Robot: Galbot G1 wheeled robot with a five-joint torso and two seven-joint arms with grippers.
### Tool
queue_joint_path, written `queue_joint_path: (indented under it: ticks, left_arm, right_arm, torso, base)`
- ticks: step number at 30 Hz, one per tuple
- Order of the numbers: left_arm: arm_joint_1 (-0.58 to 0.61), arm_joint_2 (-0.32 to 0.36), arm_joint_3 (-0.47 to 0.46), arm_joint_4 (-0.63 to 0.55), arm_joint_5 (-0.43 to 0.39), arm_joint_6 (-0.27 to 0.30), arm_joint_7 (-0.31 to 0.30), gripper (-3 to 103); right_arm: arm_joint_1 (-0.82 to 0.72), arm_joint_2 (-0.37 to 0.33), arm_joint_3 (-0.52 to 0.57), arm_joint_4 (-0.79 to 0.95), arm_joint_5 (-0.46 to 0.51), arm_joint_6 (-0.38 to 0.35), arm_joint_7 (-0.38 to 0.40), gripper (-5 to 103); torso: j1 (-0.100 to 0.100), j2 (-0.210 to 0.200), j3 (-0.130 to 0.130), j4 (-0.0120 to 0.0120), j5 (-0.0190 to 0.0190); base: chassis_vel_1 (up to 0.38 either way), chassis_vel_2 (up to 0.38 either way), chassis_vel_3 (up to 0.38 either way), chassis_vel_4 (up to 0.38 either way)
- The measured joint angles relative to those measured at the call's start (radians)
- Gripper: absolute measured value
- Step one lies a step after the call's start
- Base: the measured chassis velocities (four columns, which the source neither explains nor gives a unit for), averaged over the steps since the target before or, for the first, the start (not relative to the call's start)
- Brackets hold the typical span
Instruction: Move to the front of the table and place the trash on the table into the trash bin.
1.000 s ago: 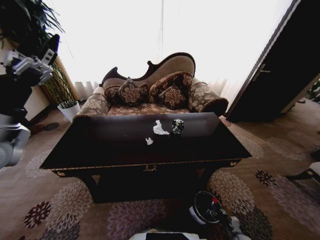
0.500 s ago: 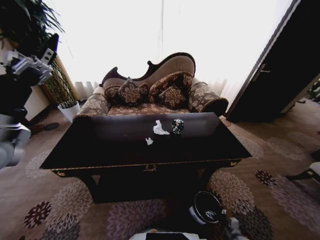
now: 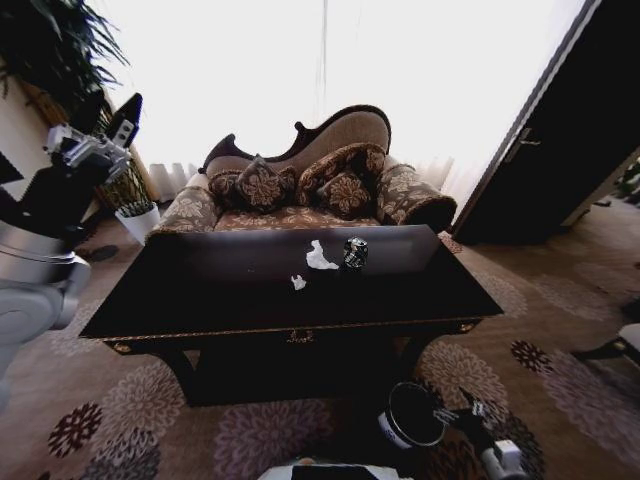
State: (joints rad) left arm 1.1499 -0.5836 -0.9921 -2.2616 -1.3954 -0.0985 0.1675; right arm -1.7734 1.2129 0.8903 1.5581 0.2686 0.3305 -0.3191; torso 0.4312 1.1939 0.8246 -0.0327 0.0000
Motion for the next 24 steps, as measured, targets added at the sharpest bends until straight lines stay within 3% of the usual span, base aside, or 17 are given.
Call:
queue_joint_path:
  ticks: [4, 7, 11, 19, 24]
  left_arm:
    - [0.007, -0.009, 0.0, 0.006, 0.014, 0.0, -0.001, 100]
    - [0.019, -0.017, 0.0, 0.009, 0.03, -0.001, -0.001, 100]
    - [0.02, -0.017, -0.004, 0.013, 0.032, -0.001, -0.001, 100]
    - [0.039, -0.02, -0.031, 0.006, 0.03, -0.001, 0.0, 100]
    - [0.055, -0.028, -0.041, 0.0, 0.033, -0.001, 0.0, 100]
  right_arm:
    - [-0.029, -0.003, 0.003, 0.074, 0.103, 0.03, -0.031, 100]
    - [-0.041, -0.004, 0.033, 0.201, 0.24, 0.063, -0.12, 100]
    - [-0.048, -0.001, 0.083, 0.283, 0.282, 0.071, -0.161, 100]
    - [-0.054, -0.005, 0.195, 0.489, 0.402, 0.05, -0.169, 100]
    - [-0.053, -0.021, 0.202, 0.606, 0.46, 0.013, -0.15, 100]
  torso:
    - [0.0, 0.0, 0.0, 0.0002, 0.0003]
    - [0.0, 0.0, 0.0, 0.0006, 0.0001]
    - [0.0, 0.0, 0.0, 0.0004, 0.0001]
    - [0.0, 0.0, 0.0, 0.0004, -0.0001]
    - [0.0, 0.0, 0.0, 0.0002, -0.0001]
  base:
    - [0.0, 0.0, 0.0, 0.0]
    - [0.0, 0.0, 0.0, 0.0]
    - [0.0, 0.0, 0.0, 0.0]
    - [0.0, 0.0, 0.0, 0.0]
    - [0.0, 0.0, 0.0, 0.0]
